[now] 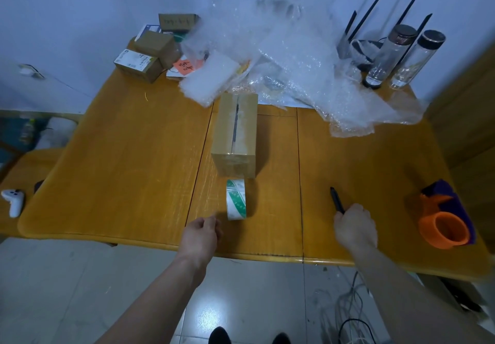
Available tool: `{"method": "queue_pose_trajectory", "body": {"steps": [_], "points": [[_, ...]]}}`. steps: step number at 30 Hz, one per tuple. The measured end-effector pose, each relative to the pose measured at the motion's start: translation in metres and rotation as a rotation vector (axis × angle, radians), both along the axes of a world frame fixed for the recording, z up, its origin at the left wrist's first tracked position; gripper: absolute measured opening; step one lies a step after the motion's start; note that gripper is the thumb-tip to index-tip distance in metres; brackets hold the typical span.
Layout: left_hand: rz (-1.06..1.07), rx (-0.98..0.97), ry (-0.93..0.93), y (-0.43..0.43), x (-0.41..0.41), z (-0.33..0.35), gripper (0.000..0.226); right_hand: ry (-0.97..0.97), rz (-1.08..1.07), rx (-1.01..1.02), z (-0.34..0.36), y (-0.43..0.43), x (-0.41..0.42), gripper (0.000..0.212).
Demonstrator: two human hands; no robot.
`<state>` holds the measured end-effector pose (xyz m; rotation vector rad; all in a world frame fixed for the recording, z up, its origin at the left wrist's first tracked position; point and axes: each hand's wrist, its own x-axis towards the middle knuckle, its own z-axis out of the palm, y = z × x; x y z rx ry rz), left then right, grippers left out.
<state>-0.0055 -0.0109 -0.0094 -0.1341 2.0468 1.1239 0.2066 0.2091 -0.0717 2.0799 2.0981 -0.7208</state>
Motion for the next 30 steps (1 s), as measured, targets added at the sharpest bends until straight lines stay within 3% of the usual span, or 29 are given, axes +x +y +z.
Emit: {"method": "queue_pose_trajectory", "body": {"steps": [6, 10, 15, 18, 22, 30], "points": [[-0.006, 0.002, 0.072, 0.006, -0.003, 0.005, 0.034, 0.729, -0.232, -0.299, 0.055, -0.037, -0.01, 0.025], [-0.042, 0.1, 0.101, 0.016, -0.006, 0.013, 0.029, 1.033, -0.318, -0.516, 0.078, -0.07, -0.02, 0.021], [-0.121, 0.194, 0.084, 0.037, -0.012, 0.021, 0.055, 1.316, -0.368, -0.697, 0.1, -0.093, -0.03, 0.03], [-0.125, 0.203, 0.052, 0.046, -0.017, 0.019, 0.059, 1.328, -0.272, -0.69, 0.108, -0.099, -0.032, 0.027], [-0.113, 0.205, 0.031, 0.052, -0.022, 0.016, 0.058, 1.19, -0.192, -0.583, 0.107, -0.1, -0.035, 0.018], [-0.095, 0.173, 0.025, 0.057, -0.024, 0.007, 0.045, 1.023, -0.178, -0.522, 0.103, -0.104, -0.042, 0.035]]}}
